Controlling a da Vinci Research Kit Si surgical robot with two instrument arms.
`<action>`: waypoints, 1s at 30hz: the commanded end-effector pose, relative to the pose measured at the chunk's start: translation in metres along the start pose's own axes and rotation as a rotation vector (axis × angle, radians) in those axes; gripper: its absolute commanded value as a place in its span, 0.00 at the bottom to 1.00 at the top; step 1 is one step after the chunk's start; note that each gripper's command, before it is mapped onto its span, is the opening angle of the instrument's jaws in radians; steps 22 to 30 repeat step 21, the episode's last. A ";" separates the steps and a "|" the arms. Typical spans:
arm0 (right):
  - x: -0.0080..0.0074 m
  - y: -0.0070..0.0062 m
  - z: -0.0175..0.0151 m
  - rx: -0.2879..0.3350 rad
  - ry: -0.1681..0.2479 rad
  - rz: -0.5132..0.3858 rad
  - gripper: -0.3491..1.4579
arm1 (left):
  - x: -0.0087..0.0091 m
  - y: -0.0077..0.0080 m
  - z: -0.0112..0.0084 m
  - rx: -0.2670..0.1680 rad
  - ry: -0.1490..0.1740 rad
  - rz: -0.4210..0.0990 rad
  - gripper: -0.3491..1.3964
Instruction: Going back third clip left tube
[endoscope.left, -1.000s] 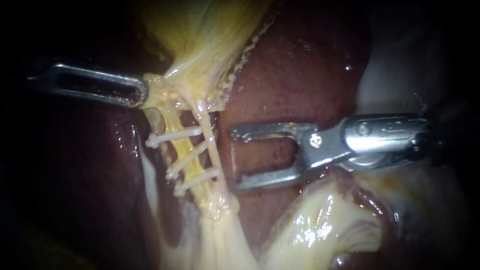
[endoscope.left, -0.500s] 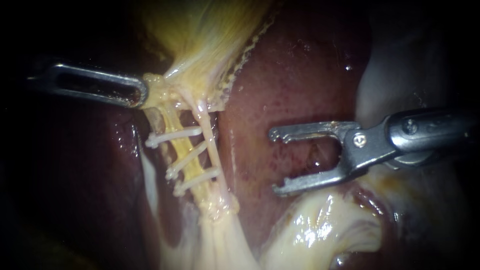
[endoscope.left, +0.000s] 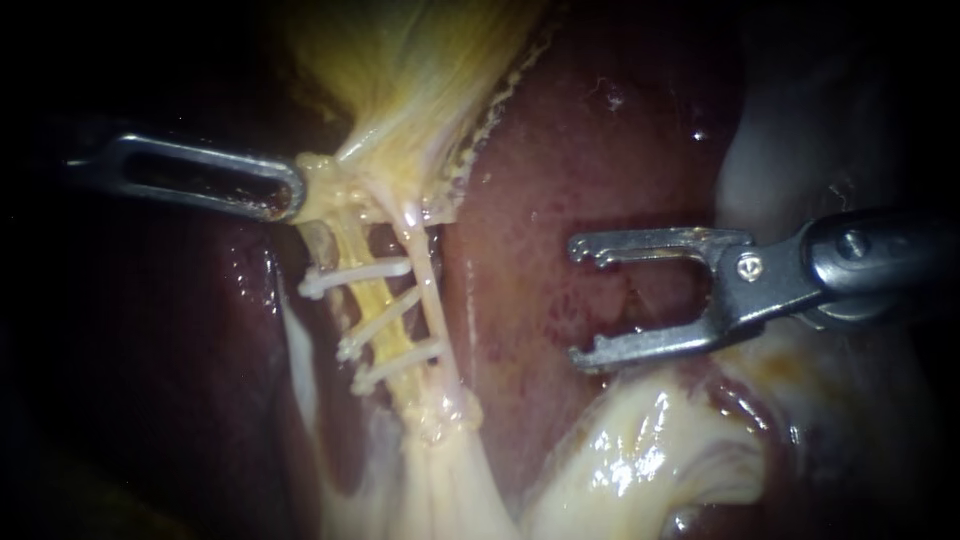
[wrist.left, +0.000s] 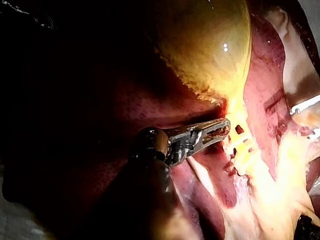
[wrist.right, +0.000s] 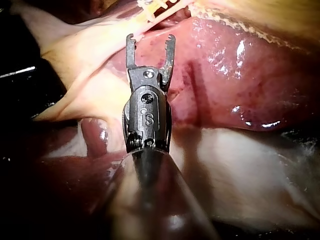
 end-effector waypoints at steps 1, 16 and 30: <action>0.0000 -0.0001 0.0000 0.001 -0.001 -0.001 0.47 | 0.0002 0.0001 0.0005 0.001 0.001 0.002 0.00; -0.0001 -0.0003 -0.0003 0.004 -0.012 -0.003 0.47 | 0.0014 0.0012 0.0032 0.008 0.008 0.012 0.00; -0.0001 -0.0004 -0.0003 0.003 -0.012 -0.003 0.47 | 0.0014 0.0013 0.0032 0.008 0.011 0.012 0.00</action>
